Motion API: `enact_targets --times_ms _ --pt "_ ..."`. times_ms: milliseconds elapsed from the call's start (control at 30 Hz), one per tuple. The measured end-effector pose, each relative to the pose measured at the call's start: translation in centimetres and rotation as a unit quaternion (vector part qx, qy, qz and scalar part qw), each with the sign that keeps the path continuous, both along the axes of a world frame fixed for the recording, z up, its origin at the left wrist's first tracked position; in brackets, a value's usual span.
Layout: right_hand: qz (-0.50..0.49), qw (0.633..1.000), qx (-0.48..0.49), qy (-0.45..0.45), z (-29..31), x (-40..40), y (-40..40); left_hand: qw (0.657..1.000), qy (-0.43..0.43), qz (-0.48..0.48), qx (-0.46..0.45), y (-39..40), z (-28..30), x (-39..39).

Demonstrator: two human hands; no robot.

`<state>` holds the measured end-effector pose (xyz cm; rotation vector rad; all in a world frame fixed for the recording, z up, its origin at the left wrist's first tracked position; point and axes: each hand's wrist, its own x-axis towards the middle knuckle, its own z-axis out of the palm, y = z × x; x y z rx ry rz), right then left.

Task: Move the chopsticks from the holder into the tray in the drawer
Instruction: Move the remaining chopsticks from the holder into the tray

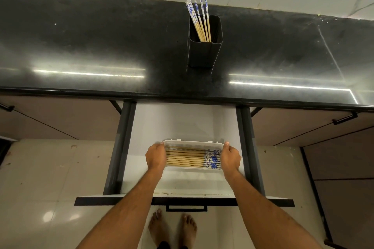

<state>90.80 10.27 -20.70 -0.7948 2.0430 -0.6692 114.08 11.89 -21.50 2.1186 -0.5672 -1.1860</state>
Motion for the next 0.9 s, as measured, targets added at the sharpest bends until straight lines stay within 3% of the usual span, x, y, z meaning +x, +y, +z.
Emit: enact_targets --times_ms 167,267,400,533,733,900 --pt "0.026 0.999 -0.007 0.033 0.5 -0.3 0.0 1.0 -0.012 -0.02 -0.005 -0.3 0.4 0.5" --pt "0.083 0.99 -0.046 0.105 1.8 -0.2 -0.2 0.992 -0.088 -0.082 -0.036 -0.1 1.5 0.5" --pt "0.197 0.951 -0.107 0.213 4.4 0.3 -1.0 0.944 -0.251 -0.18 -0.113 -0.8 4.1 0.6" --pt "0.276 0.89 -0.18 0.315 7.8 1.3 -2.8 0.876 -0.354 -0.248 -0.215 -3.0 8.3 0.9" --pt "0.317 0.814 -0.247 0.419 14.8 3.5 -5.7 0.796 -0.442 -0.307 -0.278 -7.0 15.3 0.7" --pt "0.294 0.777 -0.311 0.462 21.7 4.9 -7.8 0.754 -0.483 -0.301 -0.328 -9.9 21.8 0.3"
